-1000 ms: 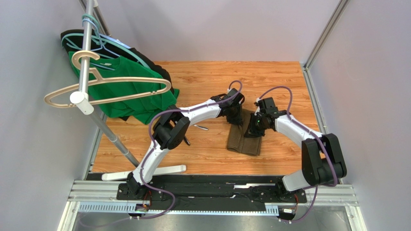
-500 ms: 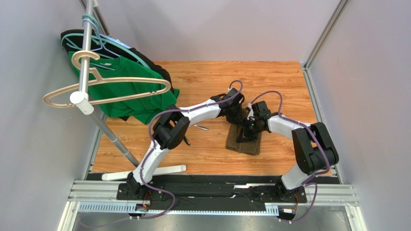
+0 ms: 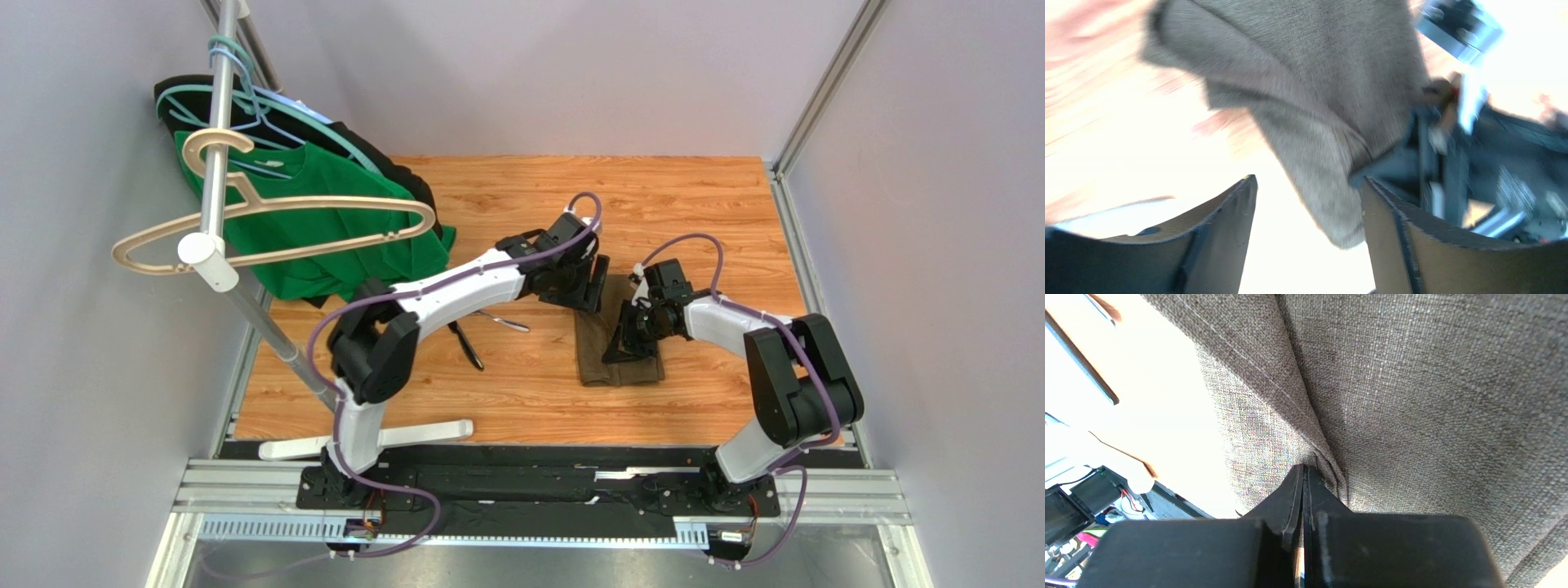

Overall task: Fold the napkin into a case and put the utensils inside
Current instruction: Fold the lower triangle-folded napkin at the center of the board.

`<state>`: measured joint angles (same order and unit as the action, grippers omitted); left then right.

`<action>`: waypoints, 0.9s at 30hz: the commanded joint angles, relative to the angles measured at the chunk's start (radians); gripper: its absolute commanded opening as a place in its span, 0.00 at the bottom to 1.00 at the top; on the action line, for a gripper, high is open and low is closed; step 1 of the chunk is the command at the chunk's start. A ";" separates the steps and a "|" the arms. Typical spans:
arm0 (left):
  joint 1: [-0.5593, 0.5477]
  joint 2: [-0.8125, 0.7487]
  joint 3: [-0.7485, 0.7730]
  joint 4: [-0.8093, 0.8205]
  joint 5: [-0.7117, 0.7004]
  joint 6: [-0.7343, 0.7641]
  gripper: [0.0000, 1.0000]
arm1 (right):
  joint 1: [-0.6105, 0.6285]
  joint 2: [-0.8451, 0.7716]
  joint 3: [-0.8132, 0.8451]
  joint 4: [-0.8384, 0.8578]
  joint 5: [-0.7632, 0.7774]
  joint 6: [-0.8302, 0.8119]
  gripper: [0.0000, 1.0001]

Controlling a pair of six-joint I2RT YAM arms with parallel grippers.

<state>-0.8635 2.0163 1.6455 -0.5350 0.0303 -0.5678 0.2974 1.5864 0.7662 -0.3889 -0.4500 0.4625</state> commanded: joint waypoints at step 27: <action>0.204 0.078 0.000 0.044 0.146 0.347 0.50 | -0.004 -0.051 0.027 -0.018 0.002 -0.039 0.00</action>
<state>-0.6590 2.1063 1.6825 -0.5236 0.1932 -0.3065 0.2935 1.5631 0.7574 -0.4011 -0.4545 0.4397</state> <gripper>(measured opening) 0.426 0.004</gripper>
